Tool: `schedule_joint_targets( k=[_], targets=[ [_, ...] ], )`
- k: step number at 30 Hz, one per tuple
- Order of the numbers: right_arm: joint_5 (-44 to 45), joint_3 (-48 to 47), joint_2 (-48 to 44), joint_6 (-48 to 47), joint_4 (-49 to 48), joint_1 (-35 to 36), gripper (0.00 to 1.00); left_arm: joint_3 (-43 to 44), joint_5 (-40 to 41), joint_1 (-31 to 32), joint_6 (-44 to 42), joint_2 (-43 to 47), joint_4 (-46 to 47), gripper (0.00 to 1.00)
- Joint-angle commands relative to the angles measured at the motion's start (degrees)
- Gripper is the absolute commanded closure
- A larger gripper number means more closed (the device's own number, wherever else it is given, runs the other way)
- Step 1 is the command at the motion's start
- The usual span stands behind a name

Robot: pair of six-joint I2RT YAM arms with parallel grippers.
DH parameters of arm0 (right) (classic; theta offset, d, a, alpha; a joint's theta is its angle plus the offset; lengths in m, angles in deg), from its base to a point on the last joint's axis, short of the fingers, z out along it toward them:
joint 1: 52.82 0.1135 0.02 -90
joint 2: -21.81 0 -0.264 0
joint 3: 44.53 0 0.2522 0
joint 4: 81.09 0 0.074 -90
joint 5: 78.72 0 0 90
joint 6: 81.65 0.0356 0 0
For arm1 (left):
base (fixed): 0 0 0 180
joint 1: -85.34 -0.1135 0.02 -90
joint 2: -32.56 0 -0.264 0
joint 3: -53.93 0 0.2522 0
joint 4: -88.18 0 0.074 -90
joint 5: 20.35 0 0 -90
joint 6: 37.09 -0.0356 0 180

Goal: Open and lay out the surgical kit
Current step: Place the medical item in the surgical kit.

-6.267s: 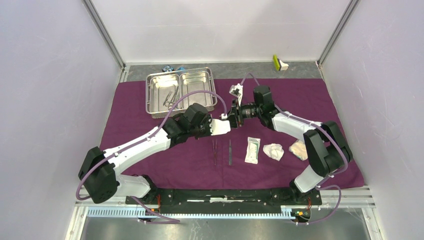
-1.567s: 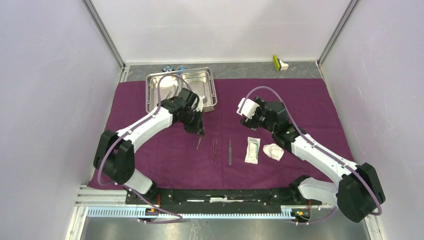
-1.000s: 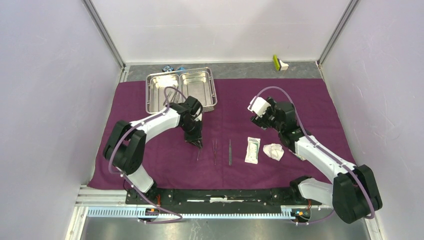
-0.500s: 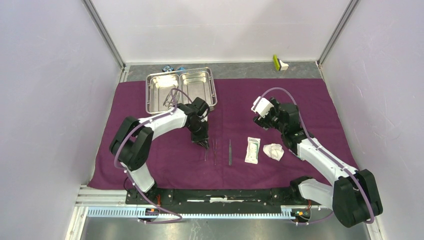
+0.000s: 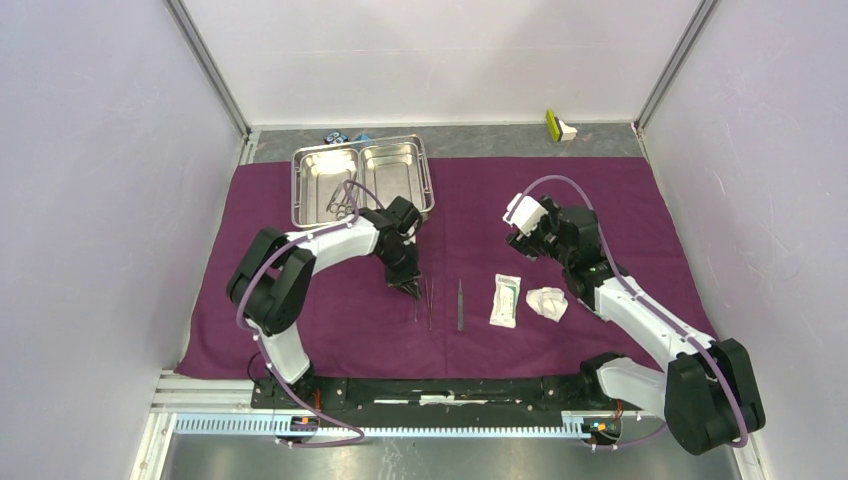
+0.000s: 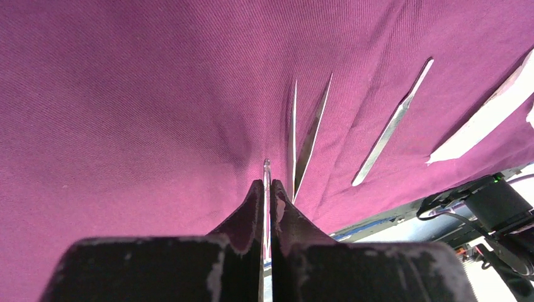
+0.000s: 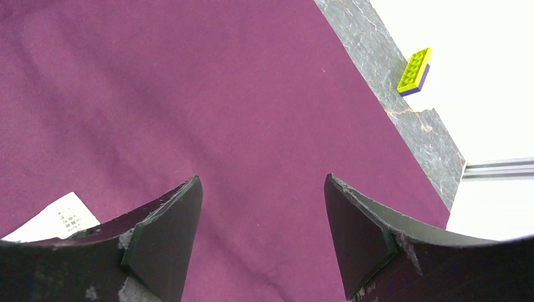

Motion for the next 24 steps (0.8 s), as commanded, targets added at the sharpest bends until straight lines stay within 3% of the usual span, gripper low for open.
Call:
schedule_joint_targets(
  k=[1,24],
  targets=[
    [-0.7,0.3,-0.5,-0.5,-2.1,-0.3,0.22,0.3,1.0,0.9,2.5,0.1,1.1,0.98],
    [-1.2,-0.1,0.3,-0.5,-1.5,-0.6,0.21,-2.6,1.2,1.9,4.2,0.1,2.5,0.97]
  ],
)
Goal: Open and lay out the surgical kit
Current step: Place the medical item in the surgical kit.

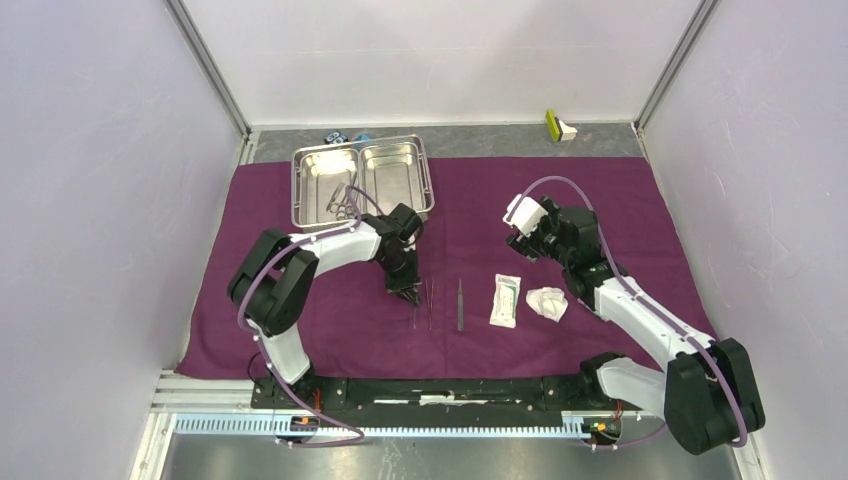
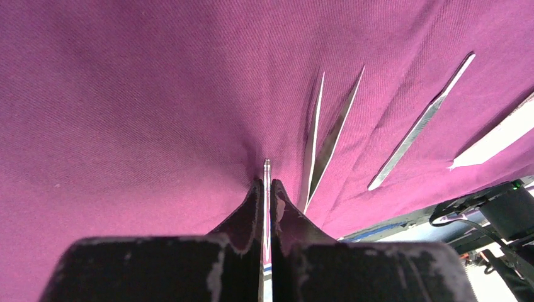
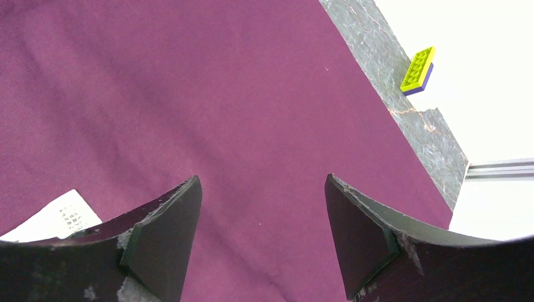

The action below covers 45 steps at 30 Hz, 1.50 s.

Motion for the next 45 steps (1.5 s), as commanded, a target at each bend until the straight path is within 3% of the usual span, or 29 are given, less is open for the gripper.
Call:
schedule_joint_targets(
  k=[1,45],
  targets=[
    [-0.8,-0.3,0.3,-0.4,-1.4,-0.4,0.21,-0.1,-0.1,0.7,2.7,0.1,1.9,0.97],
    [-1.4,-0.2,0.1,-0.3,-1.1,-0.6,0.21,-3.2,-1.4,1.8,4.0,-0.5,3.6,0.82]
  ],
)
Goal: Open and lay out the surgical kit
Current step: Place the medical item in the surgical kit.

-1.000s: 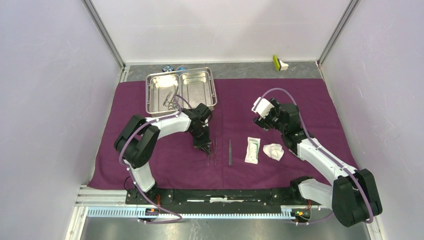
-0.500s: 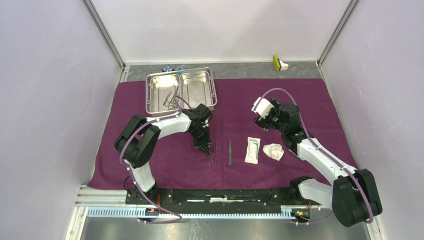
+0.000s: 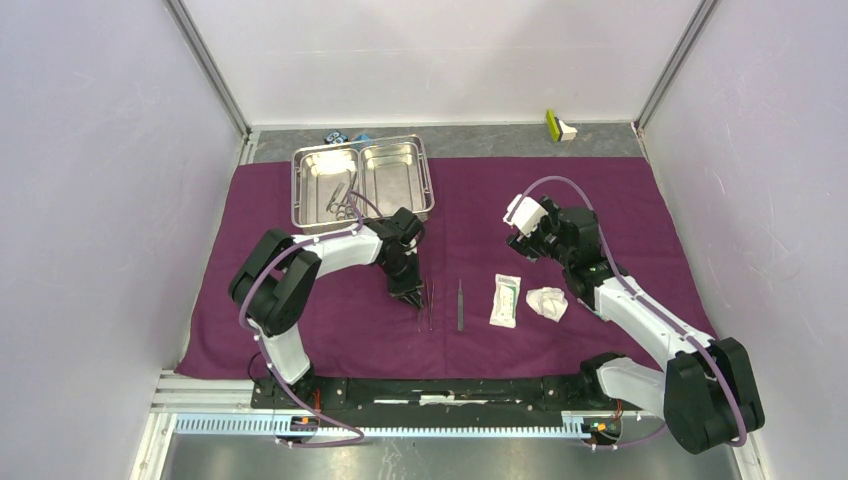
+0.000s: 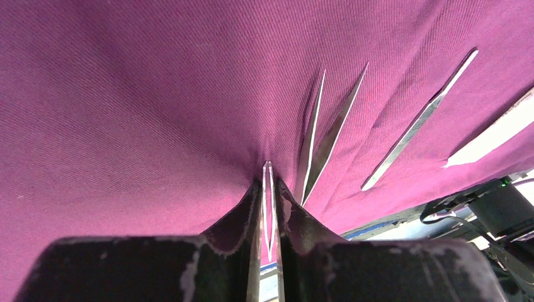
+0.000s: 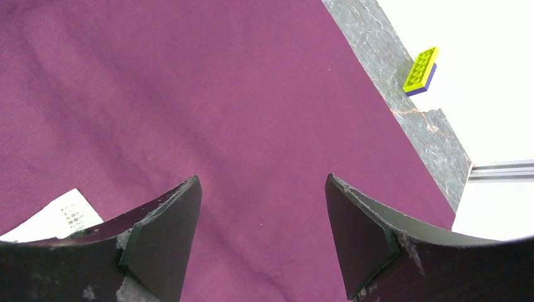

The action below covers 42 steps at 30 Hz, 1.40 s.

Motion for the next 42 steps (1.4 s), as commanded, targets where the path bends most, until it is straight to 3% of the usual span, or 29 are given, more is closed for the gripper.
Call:
schedule_joint_targets(
  k=[1,42],
  targets=[
    [-0.9,-0.1,-0.1,-0.3,-1.1,-0.3,0.21,-1.5,0.6,0.9,1.7,0.0,0.5,0.82],
    [-1.2,-0.4,0.5,-0.2,-0.9,-0.5,0.2,-0.9,1.0,0.8,0.9,1.8,-0.5,0.75]
  ],
)
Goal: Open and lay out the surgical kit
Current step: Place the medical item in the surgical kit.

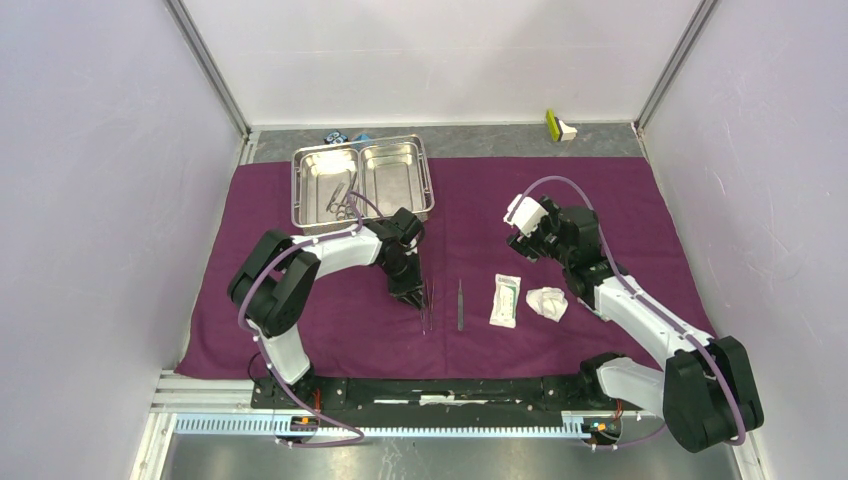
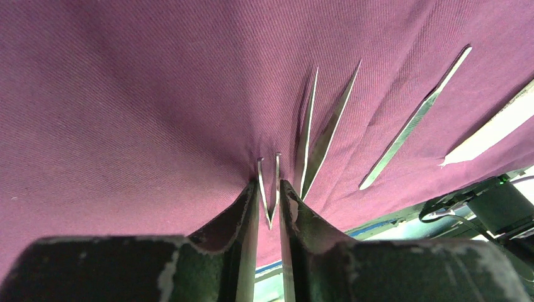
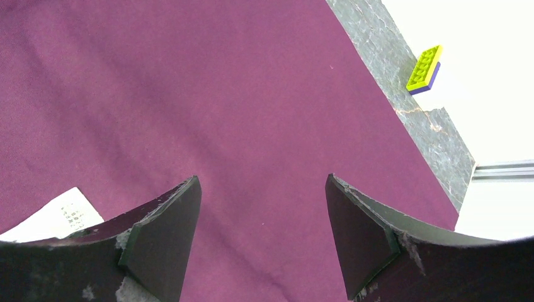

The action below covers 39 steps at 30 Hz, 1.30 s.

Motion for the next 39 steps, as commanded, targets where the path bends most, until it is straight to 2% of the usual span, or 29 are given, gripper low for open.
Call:
schedule_joint_targets(
  k=[1,21,39],
  targets=[
    [-0.8,-0.4,0.0,-0.2,-0.9,-0.2,0.21,-0.3,1.3,0.7,0.8,1.4,-1.4,0.75],
    [-1.1,-0.5,0.4,-0.1,-0.6,-0.2,0.2,1.6,2.9,-0.6,-1.1,2.4,-2.3,0.78],
    [-1.2,-0.5,0.6,0.0,-0.5,-0.3,0.2,2.7,3.2,-1.0,-2.4,2.4,-1.9,0.77]
  ],
)
